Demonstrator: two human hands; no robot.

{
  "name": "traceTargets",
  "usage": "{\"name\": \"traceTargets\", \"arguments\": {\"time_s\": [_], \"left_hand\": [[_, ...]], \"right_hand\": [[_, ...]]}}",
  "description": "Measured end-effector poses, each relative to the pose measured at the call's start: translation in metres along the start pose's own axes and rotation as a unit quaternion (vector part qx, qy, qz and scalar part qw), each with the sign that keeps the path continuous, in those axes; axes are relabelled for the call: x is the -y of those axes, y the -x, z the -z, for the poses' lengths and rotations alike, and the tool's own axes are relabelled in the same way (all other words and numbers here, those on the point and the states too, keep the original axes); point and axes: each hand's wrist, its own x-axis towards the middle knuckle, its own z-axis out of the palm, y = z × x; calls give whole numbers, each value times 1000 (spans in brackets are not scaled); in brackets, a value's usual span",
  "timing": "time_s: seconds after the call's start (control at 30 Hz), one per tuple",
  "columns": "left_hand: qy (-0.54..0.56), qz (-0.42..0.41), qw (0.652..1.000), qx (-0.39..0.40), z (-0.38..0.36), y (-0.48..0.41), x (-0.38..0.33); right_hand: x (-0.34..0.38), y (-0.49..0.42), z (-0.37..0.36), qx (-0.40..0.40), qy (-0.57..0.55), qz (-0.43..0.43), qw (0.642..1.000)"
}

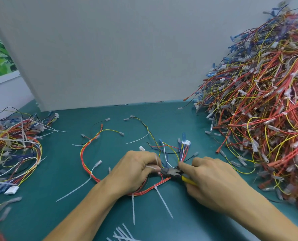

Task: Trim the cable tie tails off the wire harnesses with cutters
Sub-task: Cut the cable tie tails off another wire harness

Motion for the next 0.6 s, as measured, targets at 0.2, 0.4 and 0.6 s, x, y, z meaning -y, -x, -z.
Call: {"name": "traceTargets", "arguments": {"time_s": [0.2, 0.4, 0.6], "left_hand": [[20, 34, 999, 6, 1, -1, -1], [34, 42, 999, 6, 1, -1, -2], [27, 49, 998, 8, 1, -1, -2]], "right_hand": [[0, 3, 4, -11, 11, 4, 1000], [1, 3, 4, -40, 7, 17, 999], [2, 2, 8, -41, 51, 22, 998]]}}
